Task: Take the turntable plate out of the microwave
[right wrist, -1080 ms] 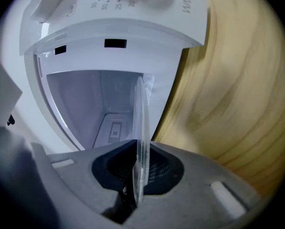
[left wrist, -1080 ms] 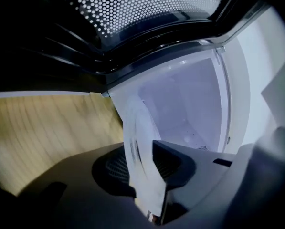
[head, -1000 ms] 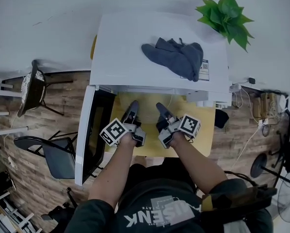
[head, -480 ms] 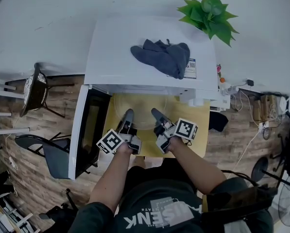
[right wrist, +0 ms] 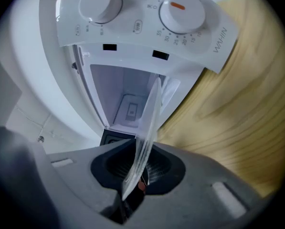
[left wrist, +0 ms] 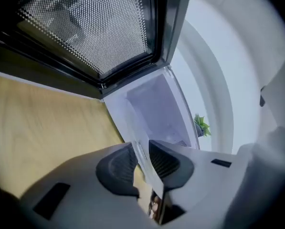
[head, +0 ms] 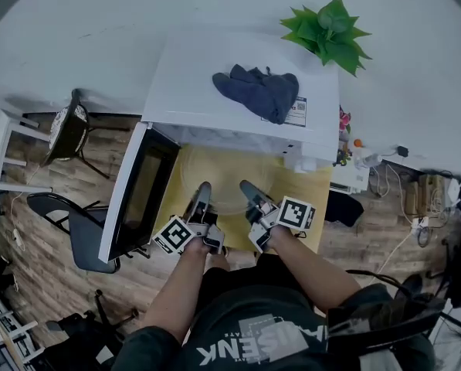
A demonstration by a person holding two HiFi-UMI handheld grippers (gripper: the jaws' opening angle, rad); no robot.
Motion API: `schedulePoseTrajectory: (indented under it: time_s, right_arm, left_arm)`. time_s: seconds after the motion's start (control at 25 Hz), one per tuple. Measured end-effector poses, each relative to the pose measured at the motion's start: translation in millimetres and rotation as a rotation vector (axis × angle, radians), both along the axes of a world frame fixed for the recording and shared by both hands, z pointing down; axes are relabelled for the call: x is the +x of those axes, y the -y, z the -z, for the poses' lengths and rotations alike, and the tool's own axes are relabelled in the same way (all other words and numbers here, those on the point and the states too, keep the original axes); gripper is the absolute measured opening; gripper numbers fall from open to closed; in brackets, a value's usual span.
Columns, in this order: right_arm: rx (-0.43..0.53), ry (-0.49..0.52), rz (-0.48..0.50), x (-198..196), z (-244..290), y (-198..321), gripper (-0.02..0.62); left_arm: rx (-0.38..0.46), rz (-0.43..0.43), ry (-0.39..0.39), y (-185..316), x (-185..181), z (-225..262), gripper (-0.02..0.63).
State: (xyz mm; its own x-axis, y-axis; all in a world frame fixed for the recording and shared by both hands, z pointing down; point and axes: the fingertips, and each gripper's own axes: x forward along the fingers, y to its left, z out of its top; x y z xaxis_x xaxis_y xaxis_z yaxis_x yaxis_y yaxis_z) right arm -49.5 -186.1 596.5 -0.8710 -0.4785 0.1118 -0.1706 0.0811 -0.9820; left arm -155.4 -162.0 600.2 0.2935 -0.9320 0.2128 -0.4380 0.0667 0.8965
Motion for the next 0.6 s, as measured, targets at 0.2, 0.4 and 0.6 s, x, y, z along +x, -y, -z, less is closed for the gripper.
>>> schedulePoseTrajectory:
  time_s: [0.2, 0.4, 0.6]
  right_arm:
    - [0.023, -0.004, 0.083, 3.3, 16.0, -18.9, 0.055]
    - [0.045, -0.023, 0.130, 0.6, 33.6, -45.2, 0.058]
    - [0.090, -0.029, 0.117, -6.1, 55.3, -71.0, 0.058]
  left_arm:
    - [-0.070, 0.058, 0.158, -35.5, -8.0, 8.3, 0.072]
    - [-0.064, 0.055, 0.154, -65.8, -8.1, 24.4, 0.072]
    - [-0.031, 0.013, 0.121, -90.1, -13.3, 43.6, 0.072]
